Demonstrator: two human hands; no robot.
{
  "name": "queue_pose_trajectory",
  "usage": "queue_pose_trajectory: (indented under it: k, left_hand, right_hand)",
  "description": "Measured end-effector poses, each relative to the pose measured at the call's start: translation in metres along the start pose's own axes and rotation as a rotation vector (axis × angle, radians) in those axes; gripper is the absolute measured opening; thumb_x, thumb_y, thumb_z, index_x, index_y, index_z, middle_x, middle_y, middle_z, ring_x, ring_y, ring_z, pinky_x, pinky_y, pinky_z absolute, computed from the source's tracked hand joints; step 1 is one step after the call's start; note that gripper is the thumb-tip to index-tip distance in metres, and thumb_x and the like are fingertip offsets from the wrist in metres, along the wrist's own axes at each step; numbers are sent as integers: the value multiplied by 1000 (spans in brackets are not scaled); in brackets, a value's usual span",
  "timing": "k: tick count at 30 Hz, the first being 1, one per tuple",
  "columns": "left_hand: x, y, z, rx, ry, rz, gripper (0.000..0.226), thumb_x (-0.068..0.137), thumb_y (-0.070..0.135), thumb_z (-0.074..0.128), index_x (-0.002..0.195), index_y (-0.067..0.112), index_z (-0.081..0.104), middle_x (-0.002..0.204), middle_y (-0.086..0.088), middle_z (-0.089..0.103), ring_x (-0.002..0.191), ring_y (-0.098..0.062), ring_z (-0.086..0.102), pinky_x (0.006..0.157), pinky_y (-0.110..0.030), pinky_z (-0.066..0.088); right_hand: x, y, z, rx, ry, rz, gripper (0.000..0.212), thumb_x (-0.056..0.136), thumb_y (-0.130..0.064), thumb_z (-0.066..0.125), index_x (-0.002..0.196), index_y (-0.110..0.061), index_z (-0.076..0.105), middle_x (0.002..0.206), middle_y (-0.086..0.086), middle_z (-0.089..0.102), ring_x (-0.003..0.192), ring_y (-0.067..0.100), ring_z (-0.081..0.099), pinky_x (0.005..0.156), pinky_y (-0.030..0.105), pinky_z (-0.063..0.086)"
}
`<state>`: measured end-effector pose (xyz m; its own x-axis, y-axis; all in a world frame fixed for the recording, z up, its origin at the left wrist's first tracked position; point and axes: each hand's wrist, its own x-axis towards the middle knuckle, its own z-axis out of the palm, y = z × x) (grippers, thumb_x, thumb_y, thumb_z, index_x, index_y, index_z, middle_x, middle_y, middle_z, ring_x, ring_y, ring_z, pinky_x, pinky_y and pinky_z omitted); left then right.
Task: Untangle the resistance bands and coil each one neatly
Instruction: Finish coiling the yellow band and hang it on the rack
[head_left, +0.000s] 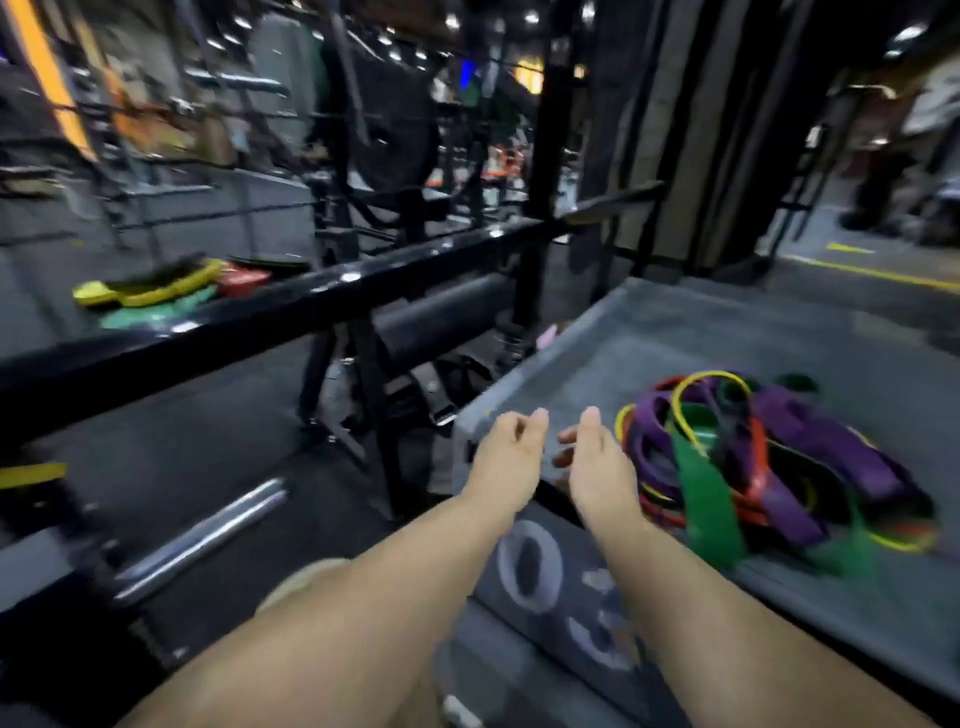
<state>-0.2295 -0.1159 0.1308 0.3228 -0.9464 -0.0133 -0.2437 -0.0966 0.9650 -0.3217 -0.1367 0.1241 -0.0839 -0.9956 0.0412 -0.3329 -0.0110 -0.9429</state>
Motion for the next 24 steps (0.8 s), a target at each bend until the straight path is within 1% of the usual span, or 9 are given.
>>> queue_pose_trajectory:
  k: [3,5,9,11,14,15,17,20,24]
  left_hand:
    - [23,0,60,64,-153,-13,36,98,49,41,93,15,52,101,-9,62,96,-27,56,83,-34,40]
    - [35,1,92,118,-191,-9,32,98,46,44,91,15,51,105,-15,63,101,-30,57,84,-34,41]
    - [61,1,137,179,-151,-46,40,95,48,48,101,9,59,113,-15,63,110,-33,56,96,-36,43]
    - [71,5,154,187,-121,-89,48,92,54,49,109,10,62,116,-14,63,113,-34,56,100,-38,43]
    - [85,11,173,161,-103,-156,58,86,63,49,118,15,58,126,-13,59,119,-34,53,101,-38,42]
    - [90,12,178,135,-98,-180,60,84,65,50,117,15,56,126,-12,58,119,-35,52,101,-38,42]
    - [99,11,183,66,-84,-226,66,76,70,55,114,16,55,124,-12,58,116,-36,53,99,-39,43]
    - [111,6,188,-25,-96,-262,81,61,72,61,115,13,44,121,-8,55,113,-34,52,99,-42,44]
    - [120,-3,193,-9,-199,-247,61,79,44,71,114,17,29,106,-2,46,102,-28,52,83,-31,39]
  right_hand:
    - [25,32,-52,-44,153,55,62,83,-71,23,76,-20,59,76,6,66,87,38,65,88,52,49]
    - [38,53,-81,-119,209,68,67,75,-73,25,84,-16,60,88,15,69,90,42,64,85,52,50]
    - [50,65,-124,-214,294,86,19,96,-38,48,88,-23,56,90,13,69,87,37,64,81,48,52]
    - [58,67,-139,-212,328,105,11,95,-29,53,85,-24,55,78,9,67,69,31,64,64,42,55]
    - [72,66,-161,-121,333,166,3,92,-20,59,93,-17,58,62,4,60,41,14,53,43,26,43]
    - [77,65,-168,-136,347,149,9,90,-20,62,96,-15,59,63,3,61,42,12,54,45,27,45]
    - [87,65,-179,-268,382,85,14,86,-24,67,95,-16,59,74,-3,64,64,17,63,64,31,51]
    - [98,64,-186,-507,324,14,15,84,-21,70,97,-20,62,92,-1,66,93,23,62,75,26,39]
    - [122,67,-172,-656,170,-60,23,86,-20,69,109,-17,70,101,-1,71,87,12,60,74,18,36]
